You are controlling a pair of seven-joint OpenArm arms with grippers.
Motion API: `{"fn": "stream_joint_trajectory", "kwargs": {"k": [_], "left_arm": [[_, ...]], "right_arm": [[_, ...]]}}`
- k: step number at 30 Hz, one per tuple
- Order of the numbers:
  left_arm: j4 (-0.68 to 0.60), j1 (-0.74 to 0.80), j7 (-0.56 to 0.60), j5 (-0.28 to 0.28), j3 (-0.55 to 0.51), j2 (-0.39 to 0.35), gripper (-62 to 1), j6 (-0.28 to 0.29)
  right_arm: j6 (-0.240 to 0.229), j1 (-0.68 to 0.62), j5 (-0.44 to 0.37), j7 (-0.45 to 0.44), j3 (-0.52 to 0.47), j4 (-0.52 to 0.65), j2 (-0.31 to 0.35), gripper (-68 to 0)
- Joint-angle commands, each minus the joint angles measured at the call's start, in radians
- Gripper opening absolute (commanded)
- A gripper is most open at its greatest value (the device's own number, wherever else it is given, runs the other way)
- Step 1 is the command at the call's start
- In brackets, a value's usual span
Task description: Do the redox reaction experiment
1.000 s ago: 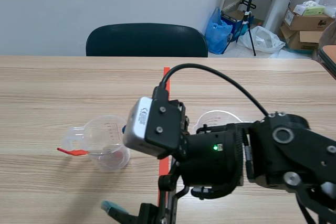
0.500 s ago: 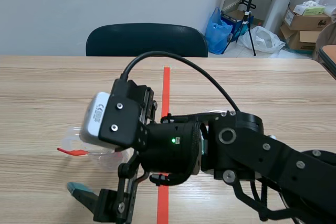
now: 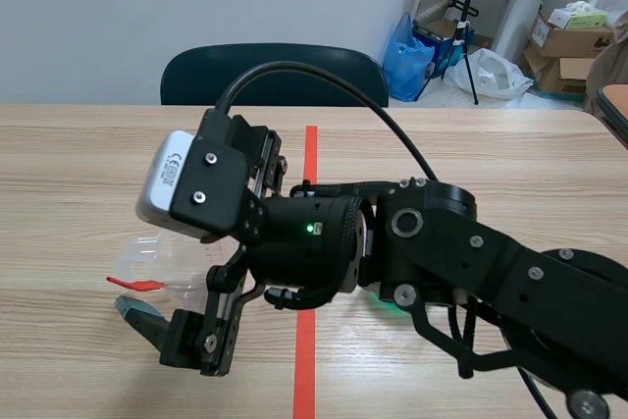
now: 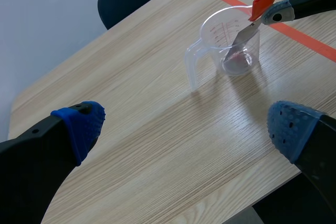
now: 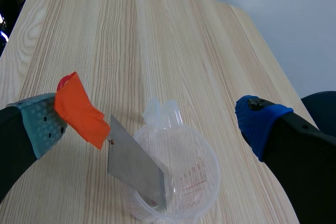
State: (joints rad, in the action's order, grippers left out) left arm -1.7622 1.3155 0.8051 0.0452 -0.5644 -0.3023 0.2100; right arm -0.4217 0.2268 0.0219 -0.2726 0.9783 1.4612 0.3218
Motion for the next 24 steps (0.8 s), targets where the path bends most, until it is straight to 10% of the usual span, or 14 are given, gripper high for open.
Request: {"fn": "stream_joint_trajectory", "kwargs": {"k": [1, 24], "left_arm": [[-0.010, 0.001, 0.019, -0.011, 0.000, 0.002, 1.4, 0.002], [-0.010, 0.001, 0.023, -0.011, 0.001, 0.002, 1.4, 0.002]], "right_arm": [[0.007, 0.020, -0.006, -0.011, -0.002, 0.006, -0.006, 0.4], [0.014, 0.020, -0.006, -0.038, -0.002, 0.006, -0.006, -67.1]]}}
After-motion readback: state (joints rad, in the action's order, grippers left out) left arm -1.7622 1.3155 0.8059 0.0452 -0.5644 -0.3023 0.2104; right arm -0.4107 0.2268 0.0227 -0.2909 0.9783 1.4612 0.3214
